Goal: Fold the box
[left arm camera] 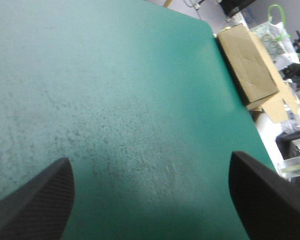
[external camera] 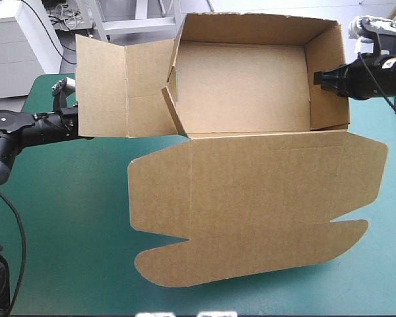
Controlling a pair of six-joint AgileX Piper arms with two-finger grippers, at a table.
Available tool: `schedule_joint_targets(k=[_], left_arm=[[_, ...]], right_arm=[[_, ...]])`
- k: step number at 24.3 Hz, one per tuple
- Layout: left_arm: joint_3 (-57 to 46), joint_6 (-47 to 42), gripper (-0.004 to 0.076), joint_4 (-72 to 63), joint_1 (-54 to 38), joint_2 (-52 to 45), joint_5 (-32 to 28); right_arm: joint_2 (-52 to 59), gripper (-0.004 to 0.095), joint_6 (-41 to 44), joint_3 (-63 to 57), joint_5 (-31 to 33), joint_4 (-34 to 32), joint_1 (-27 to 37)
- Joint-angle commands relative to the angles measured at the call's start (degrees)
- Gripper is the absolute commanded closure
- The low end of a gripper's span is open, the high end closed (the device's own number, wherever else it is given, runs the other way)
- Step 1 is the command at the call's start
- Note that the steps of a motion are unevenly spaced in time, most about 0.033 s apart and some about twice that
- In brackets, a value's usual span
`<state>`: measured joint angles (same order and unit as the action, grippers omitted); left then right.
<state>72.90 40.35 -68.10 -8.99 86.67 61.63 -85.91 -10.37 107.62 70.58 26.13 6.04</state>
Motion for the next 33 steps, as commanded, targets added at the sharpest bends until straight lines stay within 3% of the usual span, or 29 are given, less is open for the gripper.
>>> schedule_joint_targets(k=[1,11,16,33], left_arm=[[1.3,3.3,0.0125,-8.7,-0.2,-2.0,3.2],[1.3,4.5,0.0125,-9.5,-0.2,-2.0,8.7],[1.3,4.5,0.0175,-9.3,-0.2,-2.1,11.0],[1.3,3.7,0.0199,-4.2,1.3,-2.2,11.4]], right_arm=[[-1.2,0.0929,0.2,1.5,-3.5,5.0,-0.7],[-11.3,0.0927,-0.7,1.5,-6.5,4.0,-8.6],[-14.9,0.0927,1.2,1.5,-7.8,-2.1,-12.5],[-20.4,0.0927,4.9,1.5,-12.6,-2.4,-19.3]])
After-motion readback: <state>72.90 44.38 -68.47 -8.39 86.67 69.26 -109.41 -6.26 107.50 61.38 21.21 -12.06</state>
